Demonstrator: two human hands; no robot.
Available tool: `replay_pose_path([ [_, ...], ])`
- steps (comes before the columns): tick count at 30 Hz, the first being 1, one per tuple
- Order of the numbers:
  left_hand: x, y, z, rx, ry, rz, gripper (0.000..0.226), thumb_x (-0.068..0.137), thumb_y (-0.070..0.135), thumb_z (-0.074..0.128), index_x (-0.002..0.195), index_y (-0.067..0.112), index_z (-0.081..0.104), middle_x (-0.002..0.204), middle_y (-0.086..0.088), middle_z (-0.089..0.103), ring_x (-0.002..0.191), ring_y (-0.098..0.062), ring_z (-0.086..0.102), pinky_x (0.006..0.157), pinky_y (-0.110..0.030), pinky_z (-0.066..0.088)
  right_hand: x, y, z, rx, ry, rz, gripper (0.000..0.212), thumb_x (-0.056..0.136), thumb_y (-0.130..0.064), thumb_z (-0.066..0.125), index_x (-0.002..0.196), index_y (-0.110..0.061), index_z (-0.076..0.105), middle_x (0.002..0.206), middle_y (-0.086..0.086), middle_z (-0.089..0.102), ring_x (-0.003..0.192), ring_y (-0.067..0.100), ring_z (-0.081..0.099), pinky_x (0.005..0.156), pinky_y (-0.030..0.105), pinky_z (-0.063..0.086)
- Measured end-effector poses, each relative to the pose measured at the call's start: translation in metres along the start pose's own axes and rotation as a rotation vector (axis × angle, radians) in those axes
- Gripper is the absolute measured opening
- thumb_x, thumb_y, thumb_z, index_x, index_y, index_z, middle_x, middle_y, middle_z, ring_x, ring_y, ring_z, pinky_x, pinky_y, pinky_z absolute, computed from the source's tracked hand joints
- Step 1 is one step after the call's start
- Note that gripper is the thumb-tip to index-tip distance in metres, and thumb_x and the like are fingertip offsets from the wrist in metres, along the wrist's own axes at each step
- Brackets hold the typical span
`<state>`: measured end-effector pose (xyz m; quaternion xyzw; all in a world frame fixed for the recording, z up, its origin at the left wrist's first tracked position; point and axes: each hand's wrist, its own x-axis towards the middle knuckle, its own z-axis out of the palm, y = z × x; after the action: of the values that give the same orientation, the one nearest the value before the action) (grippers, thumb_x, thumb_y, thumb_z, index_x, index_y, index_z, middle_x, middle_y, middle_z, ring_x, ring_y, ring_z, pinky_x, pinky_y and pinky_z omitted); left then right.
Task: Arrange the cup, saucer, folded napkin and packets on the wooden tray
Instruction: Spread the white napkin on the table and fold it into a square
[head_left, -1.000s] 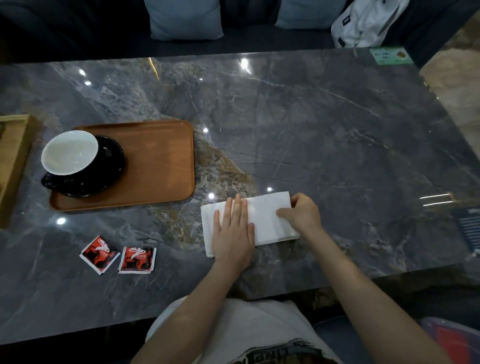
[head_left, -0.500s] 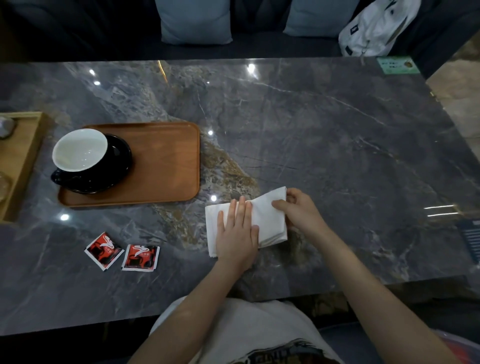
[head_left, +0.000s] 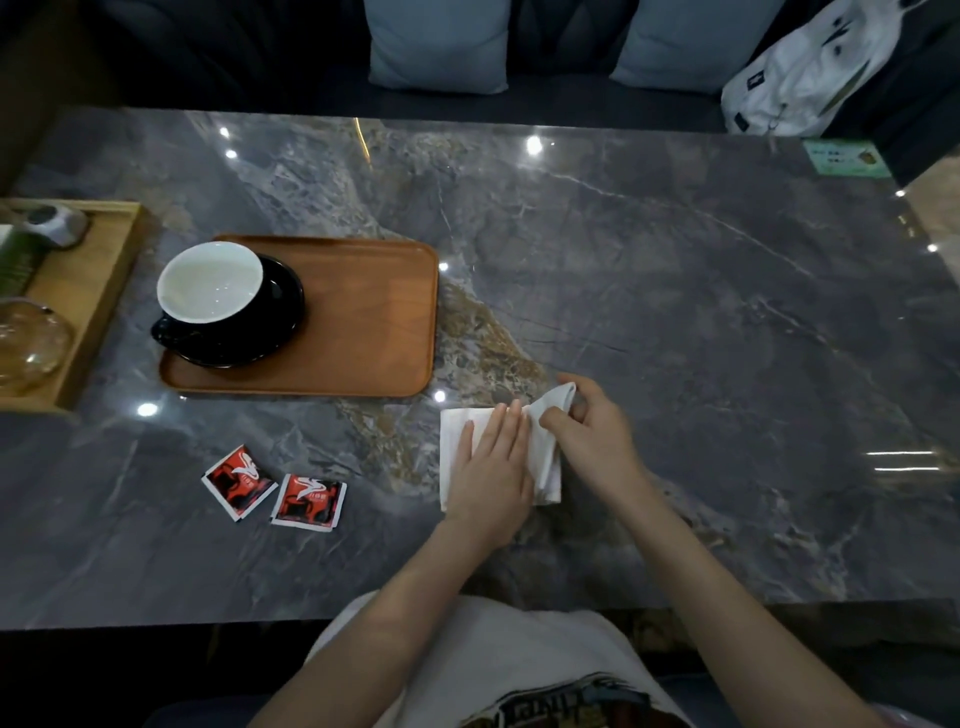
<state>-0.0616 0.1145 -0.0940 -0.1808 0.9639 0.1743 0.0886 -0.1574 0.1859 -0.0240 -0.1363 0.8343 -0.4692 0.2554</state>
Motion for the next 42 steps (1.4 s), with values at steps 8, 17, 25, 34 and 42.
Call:
replay_pose_path([
  [8,-0.006,-0.01,-0.013,-0.101,0.042,0.012,0.063,0.093,0.031,0.036,0.148,0.017,0.008,0.159,-0.003,0.0,0.146,-0.018,-0.003,0.118,-0.04,0.0,0.003,-0.007,0.025,-0.147,-0.075,-0.095,0.043,0.082,-0.021,0.057,0.125,-0.016,0.049,0.069,-0.011,0.051,0.071,0.013,0.052,0.064,0.025,0.039],
  [17,-0.033,-0.045,-0.051,-1.638,-0.169,-0.543,0.041,0.079,-0.007,0.042,0.114,0.006,0.058,0.078,-0.003,0.068,0.069,-0.014,0.065,0.057,-0.019,0.055,0.011,-0.017,0.058,-0.307,-0.257,-0.101,0.041,0.075,-0.024,0.06,0.114,-0.018,0.049,0.088,0.0,0.056,0.085,0.02,0.056,0.063,0.029,0.038],
  [25,-0.045,-0.04,-0.034,-1.433,-0.036,-0.457,0.034,0.079,-0.014,0.059,0.112,-0.007,0.054,0.085,-0.005,0.067,0.064,0.001,0.067,0.063,-0.015,0.056,0.041,-0.02,0.046,-0.579,-0.44,-0.329,0.029,0.087,-0.024,0.052,0.113,-0.018,0.062,0.118,0.004,0.055,0.114,0.021,0.039,0.086,0.023,0.024],
  [34,-0.054,-0.034,-0.042,-0.898,0.285,-0.421,0.056,0.073,0.017,0.073,0.122,0.023,0.045,0.096,0.011,0.058,0.086,-0.007,0.058,0.069,-0.011,0.045,0.046,-0.019,0.045,-0.363,-0.606,-0.321,0.015,0.09,-0.017,0.052,0.101,-0.013,0.063,0.096,0.0,0.064,0.085,0.008,0.055,0.066,0.006,0.037],
  [42,-0.047,-0.029,-0.045,-0.624,0.265,-0.461,0.03,0.072,0.031,0.072,0.094,0.013,0.062,0.091,-0.006,0.07,0.087,-0.023,0.064,0.074,-0.03,0.047,0.05,-0.012,0.044,-0.291,-0.587,-0.301,0.018,0.089,-0.022,0.056,0.075,-0.032,0.055,0.075,-0.016,0.055,0.07,-0.004,0.05,0.061,0.005,0.036],
])
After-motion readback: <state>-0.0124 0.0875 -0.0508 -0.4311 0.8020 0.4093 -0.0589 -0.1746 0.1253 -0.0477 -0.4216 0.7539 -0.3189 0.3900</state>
